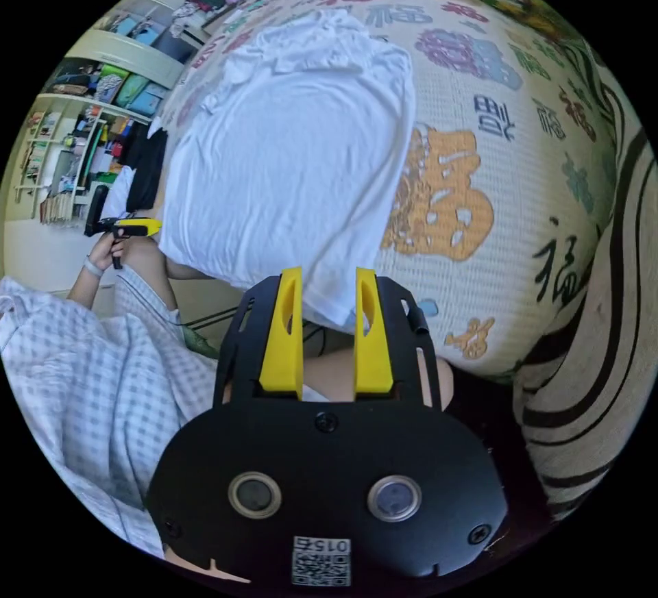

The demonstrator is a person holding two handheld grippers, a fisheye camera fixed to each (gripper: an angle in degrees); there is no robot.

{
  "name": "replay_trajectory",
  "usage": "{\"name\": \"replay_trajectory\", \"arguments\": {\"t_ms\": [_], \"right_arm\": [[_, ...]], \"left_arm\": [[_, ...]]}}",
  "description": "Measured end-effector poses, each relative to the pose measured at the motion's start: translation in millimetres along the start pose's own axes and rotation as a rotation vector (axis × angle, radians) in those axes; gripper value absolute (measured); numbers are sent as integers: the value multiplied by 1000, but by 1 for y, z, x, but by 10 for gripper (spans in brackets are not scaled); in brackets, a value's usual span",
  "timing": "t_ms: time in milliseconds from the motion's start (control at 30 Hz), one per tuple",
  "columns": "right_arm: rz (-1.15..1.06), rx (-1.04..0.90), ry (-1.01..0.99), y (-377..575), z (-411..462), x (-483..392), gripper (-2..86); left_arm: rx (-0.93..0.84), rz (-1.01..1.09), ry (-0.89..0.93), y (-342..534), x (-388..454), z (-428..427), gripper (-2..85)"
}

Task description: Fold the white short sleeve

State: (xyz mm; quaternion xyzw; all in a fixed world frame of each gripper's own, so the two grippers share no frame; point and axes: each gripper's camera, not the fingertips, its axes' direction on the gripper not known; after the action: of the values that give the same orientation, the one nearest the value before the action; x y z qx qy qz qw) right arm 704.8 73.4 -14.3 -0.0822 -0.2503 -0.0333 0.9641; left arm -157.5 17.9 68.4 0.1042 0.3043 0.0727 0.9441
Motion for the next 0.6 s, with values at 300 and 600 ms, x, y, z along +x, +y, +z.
{"name": "replay_trajectory", "arguments": {"t_ms": [300, 600], "right_arm": [[106, -16, -150, 5, -3, 47, 3], [141, -24, -137, 29, -25, 73, -6]], "left_arm": [[-156, 66, -12, -18, 31, 54, 36], [-171, 96, -65, -23, 40, 69, -3]]}}
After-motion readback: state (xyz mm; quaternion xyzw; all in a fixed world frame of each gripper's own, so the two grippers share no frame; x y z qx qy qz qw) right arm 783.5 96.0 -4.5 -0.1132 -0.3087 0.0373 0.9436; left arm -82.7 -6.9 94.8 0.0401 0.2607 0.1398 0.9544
